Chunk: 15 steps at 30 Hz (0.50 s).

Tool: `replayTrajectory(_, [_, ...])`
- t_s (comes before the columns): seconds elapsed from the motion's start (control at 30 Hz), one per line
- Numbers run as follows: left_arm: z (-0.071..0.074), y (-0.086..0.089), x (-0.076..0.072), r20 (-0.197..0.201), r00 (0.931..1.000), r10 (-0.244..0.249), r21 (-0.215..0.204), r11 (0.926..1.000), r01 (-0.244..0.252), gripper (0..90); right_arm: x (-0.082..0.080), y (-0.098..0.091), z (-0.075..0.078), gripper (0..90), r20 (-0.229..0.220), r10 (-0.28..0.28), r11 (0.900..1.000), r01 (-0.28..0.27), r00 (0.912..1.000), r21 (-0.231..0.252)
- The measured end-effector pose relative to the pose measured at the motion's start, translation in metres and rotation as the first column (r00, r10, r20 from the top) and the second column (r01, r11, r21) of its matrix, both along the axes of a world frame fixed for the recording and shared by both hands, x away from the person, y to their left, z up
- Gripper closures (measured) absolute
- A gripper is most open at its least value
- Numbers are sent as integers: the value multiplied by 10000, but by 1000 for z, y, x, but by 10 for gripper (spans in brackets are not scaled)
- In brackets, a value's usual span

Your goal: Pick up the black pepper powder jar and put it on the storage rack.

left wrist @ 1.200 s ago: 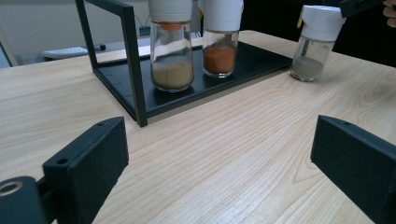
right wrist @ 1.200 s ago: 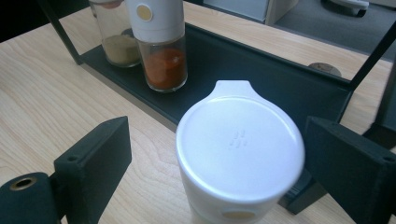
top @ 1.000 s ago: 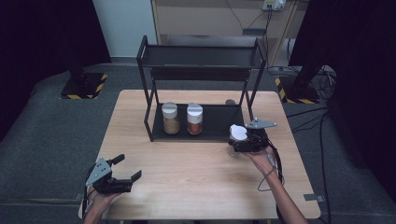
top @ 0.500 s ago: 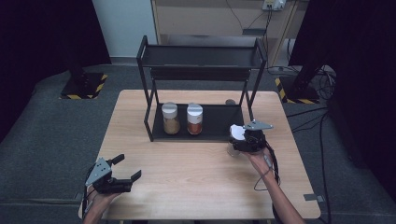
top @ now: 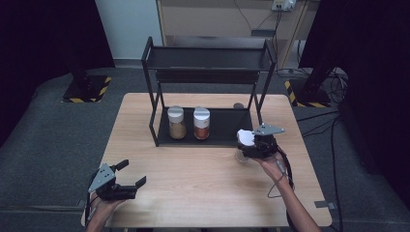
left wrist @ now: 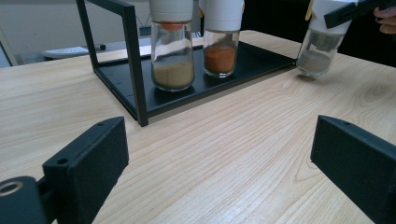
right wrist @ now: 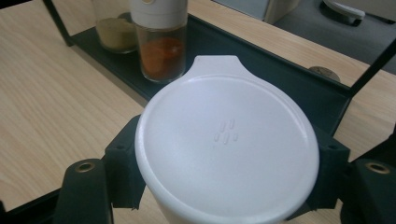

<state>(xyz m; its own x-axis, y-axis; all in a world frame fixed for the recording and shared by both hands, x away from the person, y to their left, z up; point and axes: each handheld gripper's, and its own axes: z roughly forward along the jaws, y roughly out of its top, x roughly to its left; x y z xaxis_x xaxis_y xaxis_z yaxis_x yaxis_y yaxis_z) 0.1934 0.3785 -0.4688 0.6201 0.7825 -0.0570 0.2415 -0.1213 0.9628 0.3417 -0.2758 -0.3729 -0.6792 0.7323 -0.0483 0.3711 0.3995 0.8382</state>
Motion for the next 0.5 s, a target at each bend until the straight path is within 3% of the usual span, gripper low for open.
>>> replayTrajectory(0.5, [0,0,0,-23,10000,-4,28,10000,4,34,10,2,18,309,-77,946,9955,-946,9955,64])
